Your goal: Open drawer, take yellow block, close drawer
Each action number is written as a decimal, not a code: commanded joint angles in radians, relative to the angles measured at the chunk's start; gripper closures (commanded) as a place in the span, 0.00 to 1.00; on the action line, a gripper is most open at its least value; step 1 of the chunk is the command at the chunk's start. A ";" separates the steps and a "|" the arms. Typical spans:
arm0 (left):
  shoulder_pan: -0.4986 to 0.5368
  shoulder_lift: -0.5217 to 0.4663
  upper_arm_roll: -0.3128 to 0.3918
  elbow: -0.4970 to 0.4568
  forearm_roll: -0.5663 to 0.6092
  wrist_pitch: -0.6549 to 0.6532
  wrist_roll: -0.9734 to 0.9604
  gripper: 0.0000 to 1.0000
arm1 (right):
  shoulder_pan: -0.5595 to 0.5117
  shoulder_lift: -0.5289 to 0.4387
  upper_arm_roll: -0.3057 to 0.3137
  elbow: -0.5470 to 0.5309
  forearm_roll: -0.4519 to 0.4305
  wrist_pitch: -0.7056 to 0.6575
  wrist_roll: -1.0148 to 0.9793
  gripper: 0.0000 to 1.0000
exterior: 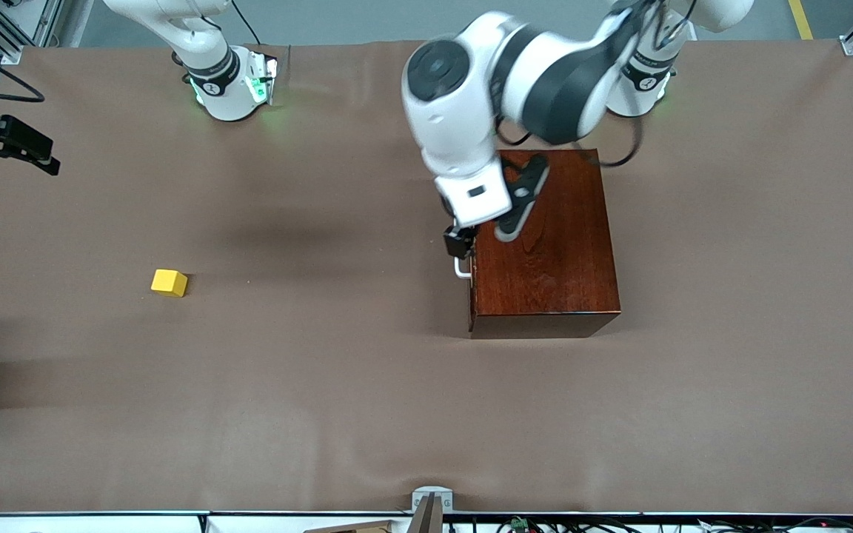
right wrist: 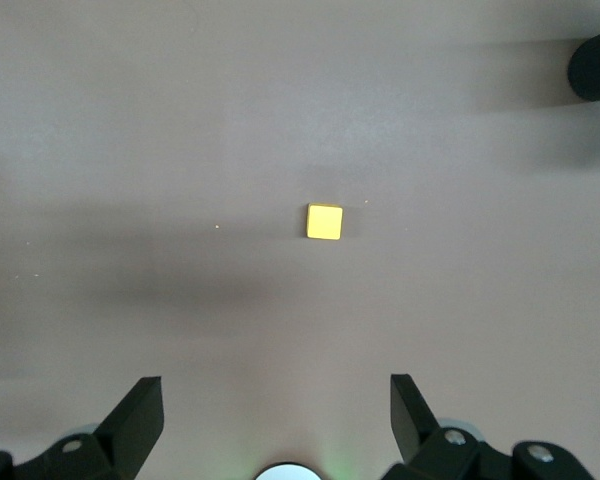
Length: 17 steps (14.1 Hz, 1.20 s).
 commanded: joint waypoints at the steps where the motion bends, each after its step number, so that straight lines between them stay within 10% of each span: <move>1: 0.037 -0.075 -0.001 -0.045 -0.010 -0.015 0.074 0.00 | -0.013 0.003 0.012 0.020 -0.029 -0.003 -0.020 0.00; 17: 0.397 -0.367 -0.003 -0.250 -0.086 -0.216 1.003 0.00 | -0.040 0.008 0.009 0.006 0.002 -0.043 -0.043 0.00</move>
